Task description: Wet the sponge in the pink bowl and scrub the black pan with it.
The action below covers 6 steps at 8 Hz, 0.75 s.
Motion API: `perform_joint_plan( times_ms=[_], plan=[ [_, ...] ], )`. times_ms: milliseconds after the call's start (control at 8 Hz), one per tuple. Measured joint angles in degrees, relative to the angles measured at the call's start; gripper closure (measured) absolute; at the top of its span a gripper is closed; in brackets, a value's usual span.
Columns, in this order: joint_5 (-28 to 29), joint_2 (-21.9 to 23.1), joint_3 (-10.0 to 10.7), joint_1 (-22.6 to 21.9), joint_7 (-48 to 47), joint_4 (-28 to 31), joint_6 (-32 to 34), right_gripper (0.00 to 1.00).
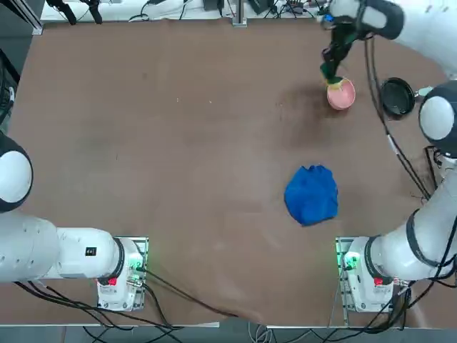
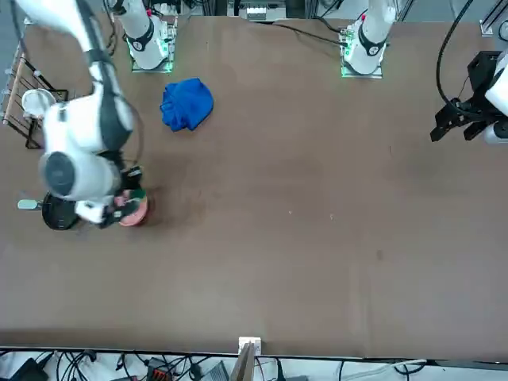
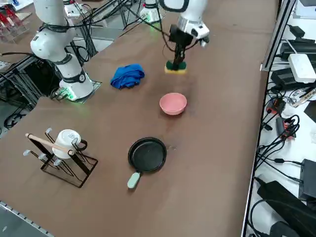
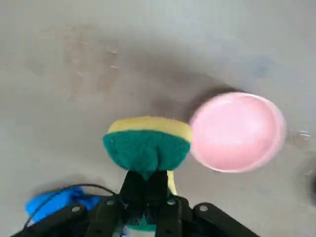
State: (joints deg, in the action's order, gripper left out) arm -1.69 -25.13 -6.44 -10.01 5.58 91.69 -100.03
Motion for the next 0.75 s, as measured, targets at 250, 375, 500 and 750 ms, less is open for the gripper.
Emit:
perform_joint_plan(
  times_ms=[250,375,500,750],
  plan=[
    [0.90,-2.59,0.03,-5.13,-10.22,0.97,-5.44,0.96],
    [1.50,-5.07,0.04,-7.26,-13.72,1.37,-9.40,0.96],
    [2.30,-8.10,0.07,-9.15,-16.08,1.57,-13.61,0.96],
    [2.78,-12.14,0.14,-11.43,-21.61,1.47,-17.58,0.96]
  ],
)
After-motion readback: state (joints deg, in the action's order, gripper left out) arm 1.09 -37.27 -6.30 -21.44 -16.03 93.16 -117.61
